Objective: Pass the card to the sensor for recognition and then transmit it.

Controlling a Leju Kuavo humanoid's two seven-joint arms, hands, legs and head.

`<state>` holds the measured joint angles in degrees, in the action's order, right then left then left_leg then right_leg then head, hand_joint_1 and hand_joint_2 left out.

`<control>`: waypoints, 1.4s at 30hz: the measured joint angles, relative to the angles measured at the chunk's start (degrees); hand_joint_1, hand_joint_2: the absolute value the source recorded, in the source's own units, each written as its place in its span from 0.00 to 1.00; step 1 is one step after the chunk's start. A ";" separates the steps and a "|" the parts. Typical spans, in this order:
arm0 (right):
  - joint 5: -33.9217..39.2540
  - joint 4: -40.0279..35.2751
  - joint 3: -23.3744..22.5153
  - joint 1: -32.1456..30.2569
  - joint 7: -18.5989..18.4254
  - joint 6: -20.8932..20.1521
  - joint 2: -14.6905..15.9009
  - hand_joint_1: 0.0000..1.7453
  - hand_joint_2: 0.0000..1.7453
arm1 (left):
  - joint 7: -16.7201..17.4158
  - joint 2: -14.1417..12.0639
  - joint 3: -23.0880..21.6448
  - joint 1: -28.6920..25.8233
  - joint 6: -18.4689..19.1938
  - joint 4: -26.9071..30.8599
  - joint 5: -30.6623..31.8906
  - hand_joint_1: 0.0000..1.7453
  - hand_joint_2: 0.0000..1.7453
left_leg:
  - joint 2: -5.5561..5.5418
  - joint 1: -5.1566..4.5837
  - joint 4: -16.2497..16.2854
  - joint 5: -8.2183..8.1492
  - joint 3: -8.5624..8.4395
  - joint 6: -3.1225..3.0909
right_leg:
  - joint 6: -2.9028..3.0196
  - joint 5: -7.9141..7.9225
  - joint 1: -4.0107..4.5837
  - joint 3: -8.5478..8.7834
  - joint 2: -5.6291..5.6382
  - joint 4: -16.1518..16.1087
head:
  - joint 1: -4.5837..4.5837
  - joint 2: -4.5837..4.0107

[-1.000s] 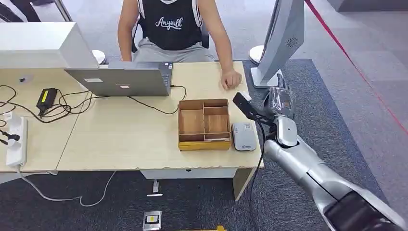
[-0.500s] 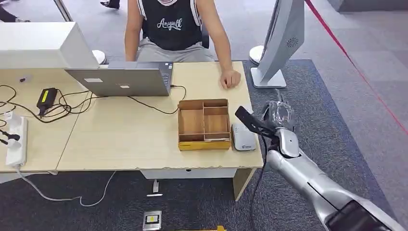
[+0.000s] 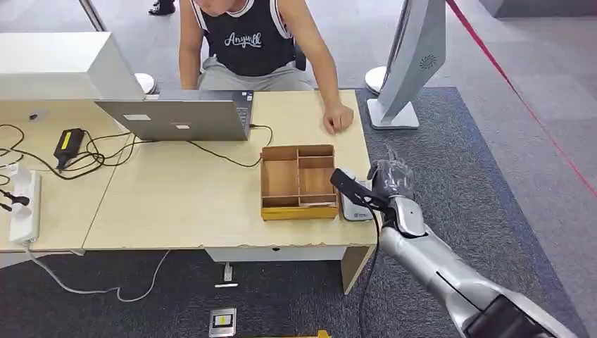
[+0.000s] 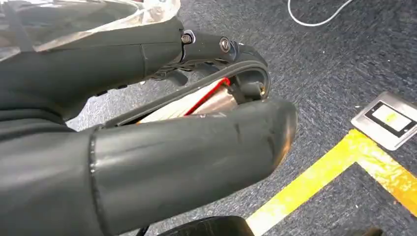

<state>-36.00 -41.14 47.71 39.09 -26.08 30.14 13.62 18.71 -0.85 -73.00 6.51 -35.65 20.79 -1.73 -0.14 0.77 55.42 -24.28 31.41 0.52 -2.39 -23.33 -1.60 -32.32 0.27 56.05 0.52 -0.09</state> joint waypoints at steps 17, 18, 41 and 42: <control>1.20 3.76 1.75 -1.14 1.27 -0.68 -3.83 1.00 1.00 | 0.31 0.00 0.00 -0.20 -0.30 0.09 -0.83 0.00 0.00 | 0.01 0.00 0.00 0.00 -0.05 0.00 | 0.00 0.00 0.00 0.03 0.00 -0.01 | 0.02 0.00; 1.20 3.87 1.77 -1.11 1.27 -0.68 -3.89 1.00 1.00 | 0.31 0.00 0.00 -0.21 -0.31 0.09 -0.83 0.00 0.00 | 0.01 0.00 0.00 0.00 -0.06 0.00 | 0.00 0.00 0.00 0.04 0.00 -0.01 | 0.02 0.00; 1.40 5.20 2.10 -0.99 1.71 -0.68 -4.74 1.00 1.00 | 0.44 0.00 0.00 -0.25 -0.31 0.09 -1.36 0.00 0.00 | 0.01 0.00 0.00 0.01 -0.14 0.00 | 0.00 0.01 0.00 0.10 0.00 -0.01 | 0.02 0.00; 1.51 5.29 2.12 -1.00 1.71 -0.68 -4.74 1.00 1.00 | 0.46 0.00 0.00 -0.25 -0.31 0.09 -1.38 0.00 0.00 | 0.01 0.00 0.00 0.01 -0.14 0.00 | 0.00 0.01 0.00 0.11 0.00 -0.01 | 0.02 0.02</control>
<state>-34.49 -35.84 49.83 38.09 -24.37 29.46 8.87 19.17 -0.85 -73.00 6.26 -35.95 20.87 -3.10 -0.13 0.77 55.42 -24.27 31.27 0.53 -2.39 -23.32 -1.60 -32.21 0.27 56.04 0.55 -0.07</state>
